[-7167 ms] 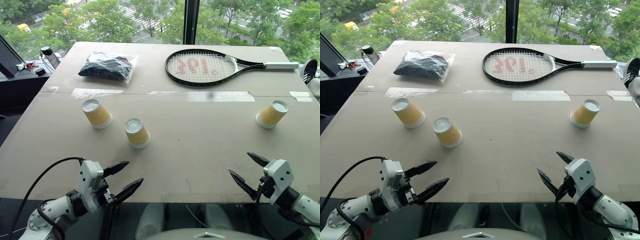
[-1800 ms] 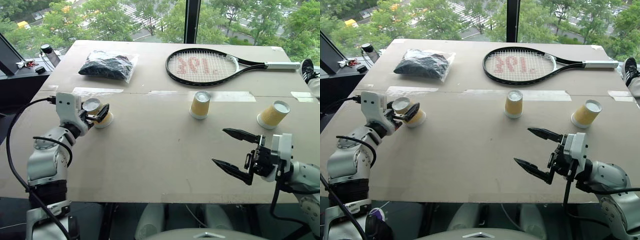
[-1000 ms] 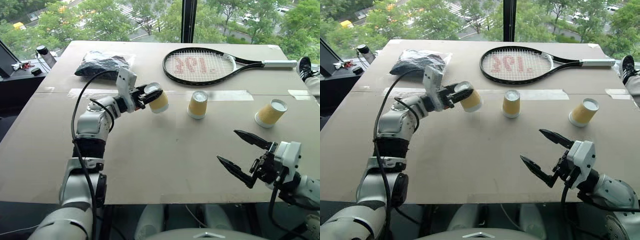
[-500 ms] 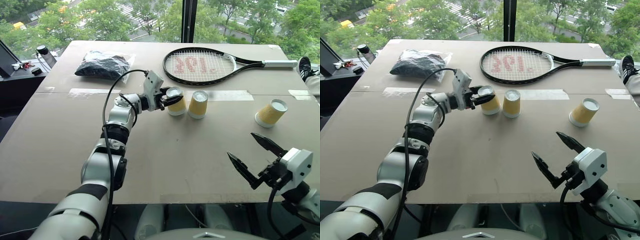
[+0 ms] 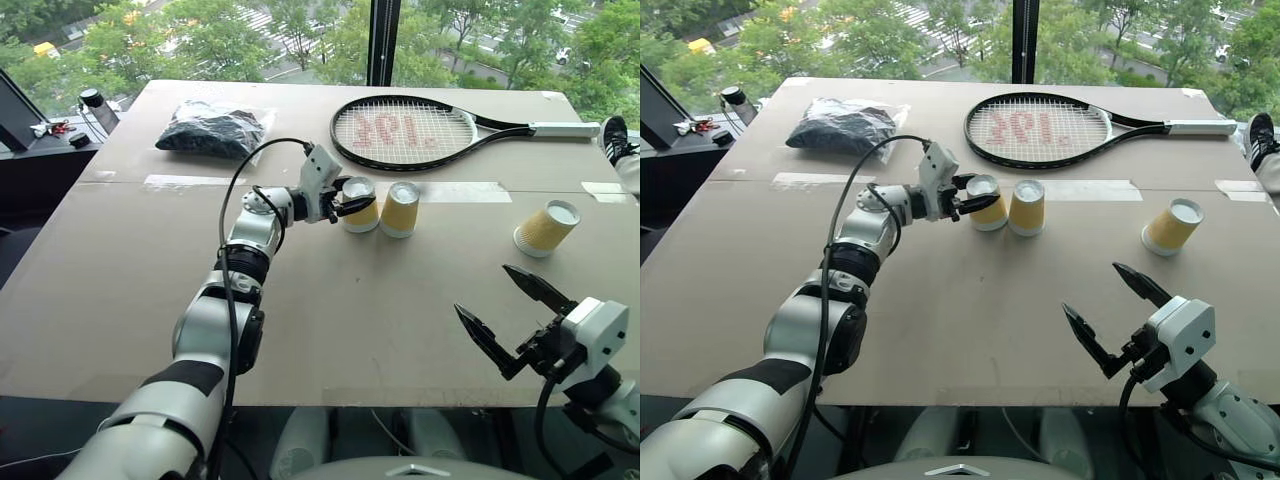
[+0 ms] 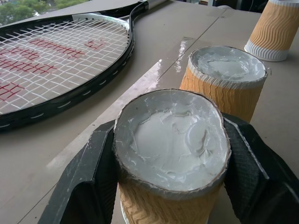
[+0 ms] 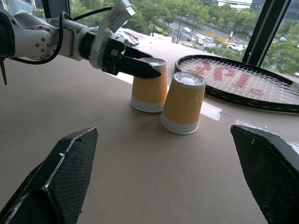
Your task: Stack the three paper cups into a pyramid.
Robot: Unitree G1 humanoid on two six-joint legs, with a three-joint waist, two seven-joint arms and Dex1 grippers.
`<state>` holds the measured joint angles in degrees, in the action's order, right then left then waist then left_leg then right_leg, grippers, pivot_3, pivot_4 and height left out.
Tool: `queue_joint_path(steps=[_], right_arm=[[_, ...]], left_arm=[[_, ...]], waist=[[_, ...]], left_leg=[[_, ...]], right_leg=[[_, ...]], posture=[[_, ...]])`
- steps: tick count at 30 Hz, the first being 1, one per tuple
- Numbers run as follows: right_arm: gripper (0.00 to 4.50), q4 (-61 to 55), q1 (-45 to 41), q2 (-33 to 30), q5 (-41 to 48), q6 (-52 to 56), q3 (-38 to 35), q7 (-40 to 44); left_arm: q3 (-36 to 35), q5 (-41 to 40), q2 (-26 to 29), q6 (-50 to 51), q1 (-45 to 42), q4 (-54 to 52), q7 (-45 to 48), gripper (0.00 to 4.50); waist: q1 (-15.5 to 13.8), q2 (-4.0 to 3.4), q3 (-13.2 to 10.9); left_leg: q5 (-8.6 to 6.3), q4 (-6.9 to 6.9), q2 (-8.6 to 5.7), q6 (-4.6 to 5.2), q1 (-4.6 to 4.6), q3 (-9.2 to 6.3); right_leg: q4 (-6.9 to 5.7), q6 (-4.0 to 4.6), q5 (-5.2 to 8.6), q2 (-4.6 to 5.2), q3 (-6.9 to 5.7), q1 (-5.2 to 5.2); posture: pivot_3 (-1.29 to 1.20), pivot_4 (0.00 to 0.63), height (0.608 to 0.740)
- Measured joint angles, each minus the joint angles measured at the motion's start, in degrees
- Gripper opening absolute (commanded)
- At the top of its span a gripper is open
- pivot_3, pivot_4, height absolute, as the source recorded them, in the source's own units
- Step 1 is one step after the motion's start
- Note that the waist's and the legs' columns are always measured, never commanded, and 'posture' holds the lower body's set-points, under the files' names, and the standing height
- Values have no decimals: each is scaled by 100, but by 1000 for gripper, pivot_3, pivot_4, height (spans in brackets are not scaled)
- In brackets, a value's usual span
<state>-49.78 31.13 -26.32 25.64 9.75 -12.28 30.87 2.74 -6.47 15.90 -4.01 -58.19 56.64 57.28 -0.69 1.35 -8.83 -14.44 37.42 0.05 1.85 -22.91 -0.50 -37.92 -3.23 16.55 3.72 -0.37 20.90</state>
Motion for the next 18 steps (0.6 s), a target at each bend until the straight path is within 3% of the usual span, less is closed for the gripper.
queue_joint_path(steps=[4, 9, 14, 18], right_arm=[[4500, -1, 10, -19, 22, 0, -1, 7], [4500, -1, 0, -34, 34, 3, -1, 5], [4500, -1, -122, -44, 38, 19, -9, -18], [4500, 58, -431, -38, 117, 137, -126, -158]], left_arm=[[2, 74, -53, -18, 4, 121, -17, 4442], [-39, 53, -47, 15, 31, 82, 54, 4442], [-230, -248, 240, 494, 384, -842, 314, 4442], [-331, -557, 705, 1265, 1076, -2199, 481, 4442]], waist=[[2, 1, -1], [7, 1, -1], [53, 0, -2], [106, -1, -1]], left_leg=[[0, 1, 0, 0, 0, 0], [0, 1, 0, 0, -1, 0], [0, 0, 4, -1, 0, -1], [1, 0, 6, -2, 1, 0]], right_leg=[[-1, 0, 0, 0, 0, 0], [0, 0, 0, -1, 0, 1], [-2, 0, 0, -1, 2, 1], [-3, 1, 0, 1, 4, 1]], posture=[[0, 150, 740], [0, 150, 740], [0, 150, 740], [0, 150, 740]])
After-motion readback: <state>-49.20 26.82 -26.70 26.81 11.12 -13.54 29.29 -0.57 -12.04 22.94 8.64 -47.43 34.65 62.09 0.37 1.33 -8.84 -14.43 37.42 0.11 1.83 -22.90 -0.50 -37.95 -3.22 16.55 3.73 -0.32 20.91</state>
